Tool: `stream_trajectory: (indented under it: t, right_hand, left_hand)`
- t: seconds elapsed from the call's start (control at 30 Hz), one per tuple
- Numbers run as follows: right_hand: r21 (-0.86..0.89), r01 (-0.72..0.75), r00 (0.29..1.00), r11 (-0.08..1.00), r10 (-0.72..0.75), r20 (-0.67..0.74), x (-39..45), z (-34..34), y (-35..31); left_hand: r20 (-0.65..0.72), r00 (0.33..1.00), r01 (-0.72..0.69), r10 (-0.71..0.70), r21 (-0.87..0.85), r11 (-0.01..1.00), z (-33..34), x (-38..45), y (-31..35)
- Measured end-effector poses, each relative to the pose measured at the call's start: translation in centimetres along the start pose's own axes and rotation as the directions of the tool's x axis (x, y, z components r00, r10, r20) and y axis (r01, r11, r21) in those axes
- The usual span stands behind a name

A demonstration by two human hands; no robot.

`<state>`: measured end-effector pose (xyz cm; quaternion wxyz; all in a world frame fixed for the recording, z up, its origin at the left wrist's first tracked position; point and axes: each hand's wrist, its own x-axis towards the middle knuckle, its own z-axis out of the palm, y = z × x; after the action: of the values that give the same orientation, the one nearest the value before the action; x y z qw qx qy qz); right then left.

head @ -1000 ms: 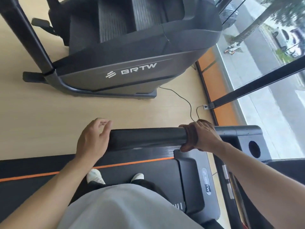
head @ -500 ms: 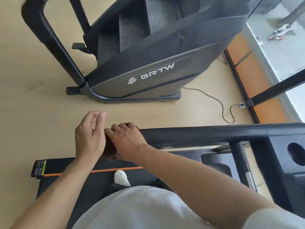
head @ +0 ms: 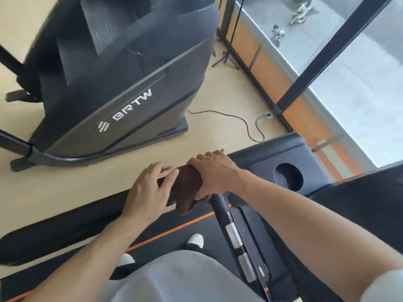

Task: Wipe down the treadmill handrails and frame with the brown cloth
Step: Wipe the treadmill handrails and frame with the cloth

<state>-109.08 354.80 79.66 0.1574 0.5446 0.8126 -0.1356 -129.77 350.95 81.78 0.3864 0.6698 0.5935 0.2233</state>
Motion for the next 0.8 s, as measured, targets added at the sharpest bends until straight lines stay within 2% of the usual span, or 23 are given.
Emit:
stream_trajectory:
  t: [0.23,0.33,0.47,0.53,0.6,0.67,0.73,0.8]
  right_hand:
    - [0.28,-0.127,0.992,0.952,0.123,0.031,-3.4,-0.4,7.8]
    - [0.31,-0.264,0.964,0.913,0.247,0.096,-5.7,-0.6,12.5]
    - [0.409,-0.494,0.865,0.767,0.479,0.147,-8.3,-0.5,18.6]
    - [0.492,-0.598,0.769,0.633,0.626,0.128,-8.8,-0.1,20.0]
    - [0.573,-0.673,0.635,0.468,0.763,0.123,-8.6,0.2,18.7]
    - [0.633,-0.673,0.56,0.382,0.822,0.099,-7.9,0.4,15.2]
    - [0.646,-0.637,0.587,0.42,0.807,0.055,-7.3,0.5,10.1]
    - [0.614,-0.594,0.652,0.519,0.758,-0.011,-6.9,0.6,4.6]
  left_hand:
    - [0.088,0.995,-0.06,0.052,0.085,0.995,2.5,1.0,3.2]
    - [0.152,0.988,-0.044,0.032,0.078,0.996,2.2,1.3,3.1]
    - [0.206,0.977,-0.069,0.056,0.057,0.996,1.6,1.9,3.1]
    - [0.207,0.975,-0.088,0.076,0.052,0.995,1.2,2.1,3.2]
    - [0.194,0.976,-0.105,0.096,0.038,0.994,0.5,2.4,2.9]
    - [0.184,0.977,-0.109,0.103,0.021,0.994,0.2,2.6,2.4]
    - [0.2,0.973,-0.115,0.111,0.011,0.993,0.2,2.8,2.0]
    - [0.225,0.966,-0.133,0.129,0.003,0.991,0.5,3.0,1.8]
